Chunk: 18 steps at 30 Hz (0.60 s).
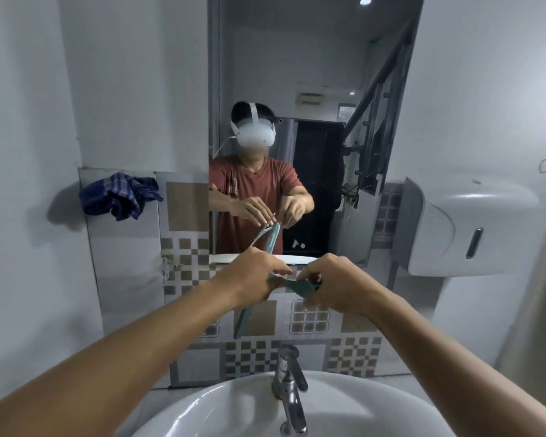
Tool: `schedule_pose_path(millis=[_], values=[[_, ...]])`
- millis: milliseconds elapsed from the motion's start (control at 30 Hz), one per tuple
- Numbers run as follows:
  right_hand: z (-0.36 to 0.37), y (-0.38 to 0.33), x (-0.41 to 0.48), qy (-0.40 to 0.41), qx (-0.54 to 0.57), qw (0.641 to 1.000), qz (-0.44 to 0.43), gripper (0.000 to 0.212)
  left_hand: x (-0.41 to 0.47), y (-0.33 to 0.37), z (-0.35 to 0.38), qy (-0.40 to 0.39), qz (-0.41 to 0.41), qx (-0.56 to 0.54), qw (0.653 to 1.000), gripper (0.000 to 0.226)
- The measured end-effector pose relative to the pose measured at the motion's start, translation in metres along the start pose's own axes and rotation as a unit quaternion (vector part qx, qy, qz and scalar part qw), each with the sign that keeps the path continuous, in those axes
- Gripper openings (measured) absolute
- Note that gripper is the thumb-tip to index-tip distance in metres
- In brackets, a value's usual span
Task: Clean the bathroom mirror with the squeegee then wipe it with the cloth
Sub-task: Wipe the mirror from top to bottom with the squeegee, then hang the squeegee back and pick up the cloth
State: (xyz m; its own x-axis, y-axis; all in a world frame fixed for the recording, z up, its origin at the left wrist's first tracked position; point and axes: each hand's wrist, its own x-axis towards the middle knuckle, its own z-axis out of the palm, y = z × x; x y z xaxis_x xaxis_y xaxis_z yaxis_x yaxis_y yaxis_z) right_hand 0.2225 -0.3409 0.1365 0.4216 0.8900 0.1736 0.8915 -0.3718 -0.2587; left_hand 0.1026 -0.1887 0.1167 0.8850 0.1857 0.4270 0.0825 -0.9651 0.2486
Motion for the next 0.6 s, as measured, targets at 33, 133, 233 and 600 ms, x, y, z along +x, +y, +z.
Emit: schedule_pose_path(millis=[33, 133, 233, 600], values=[[-0.006, 0.0, 0.001, 0.004, 0.008, 1.0, -0.001, 0.032, -0.001, 0.002, -0.001, -0.001, 0.001, 0.004, 1.0, 0.03], [-0.017, 0.001, 0.002, 0.008, 0.035, 0.999, -0.006, 0.037, -0.003, 0.005, -0.005, 0.013, -0.001, 0.005, 1.0, 0.026], [-0.026, 0.001, 0.001, 0.003, 0.055, 0.998, -0.016, 0.037, -0.007, 0.005, -0.01, 0.002, -0.028, -0.022, 0.999, 0.024], [-0.046, 0.005, 0.009, -0.045, 0.237, 0.97, -0.009, 0.017, -0.024, 0.0, -0.029, -0.07, -0.109, -0.03, 0.991, 0.015]])
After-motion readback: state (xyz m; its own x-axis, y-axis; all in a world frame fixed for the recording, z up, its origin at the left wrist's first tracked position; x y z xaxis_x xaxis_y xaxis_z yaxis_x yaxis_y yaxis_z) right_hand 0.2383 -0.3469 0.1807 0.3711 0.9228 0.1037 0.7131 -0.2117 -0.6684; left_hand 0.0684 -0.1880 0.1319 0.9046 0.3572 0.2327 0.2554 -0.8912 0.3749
